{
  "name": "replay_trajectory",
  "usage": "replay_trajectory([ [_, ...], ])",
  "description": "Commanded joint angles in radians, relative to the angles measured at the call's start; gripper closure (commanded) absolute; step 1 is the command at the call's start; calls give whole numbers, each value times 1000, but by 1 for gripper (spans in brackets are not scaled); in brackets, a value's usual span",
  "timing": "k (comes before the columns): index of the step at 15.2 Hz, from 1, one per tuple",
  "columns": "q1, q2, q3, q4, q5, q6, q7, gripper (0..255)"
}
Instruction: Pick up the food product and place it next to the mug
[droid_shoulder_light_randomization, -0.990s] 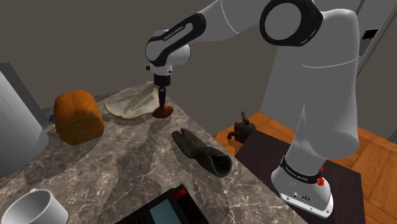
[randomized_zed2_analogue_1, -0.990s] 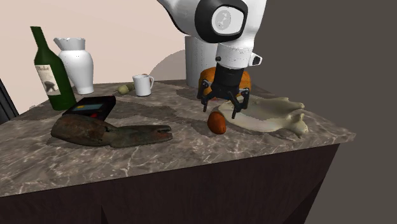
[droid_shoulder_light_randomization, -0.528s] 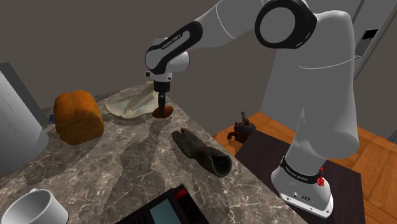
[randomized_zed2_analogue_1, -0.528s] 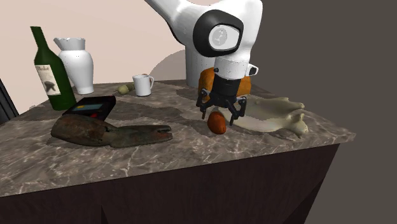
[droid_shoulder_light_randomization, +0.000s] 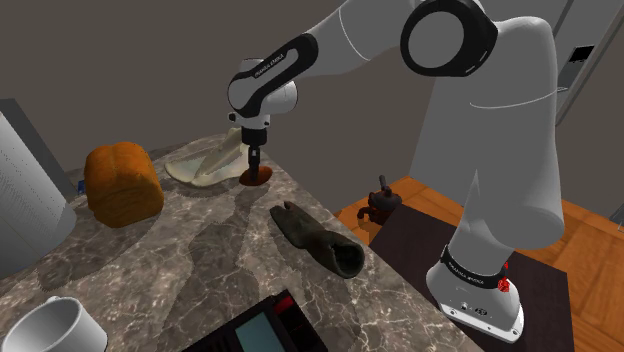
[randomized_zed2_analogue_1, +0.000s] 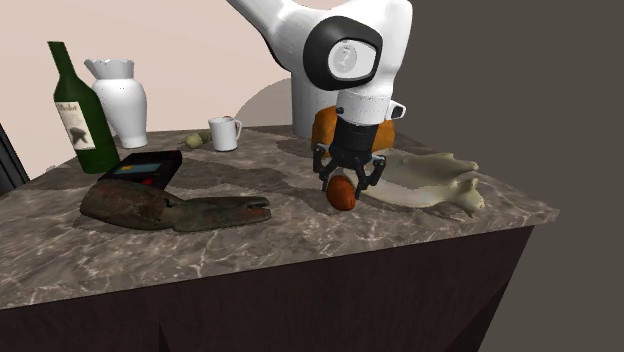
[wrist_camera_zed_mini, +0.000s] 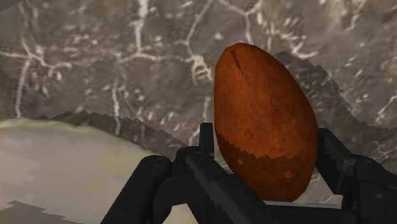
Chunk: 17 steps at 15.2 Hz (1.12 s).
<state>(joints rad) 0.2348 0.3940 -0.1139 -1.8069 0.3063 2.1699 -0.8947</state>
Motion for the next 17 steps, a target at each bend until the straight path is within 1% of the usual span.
replay_trajectory([
  [1, 0, 1, 0, 0, 0, 0, 0, 255],
  [8, 0, 0, 0, 0, 0, 0, 0, 255],
  [17, 2, -54, -8, 45, -22, -96, 29, 255],
])
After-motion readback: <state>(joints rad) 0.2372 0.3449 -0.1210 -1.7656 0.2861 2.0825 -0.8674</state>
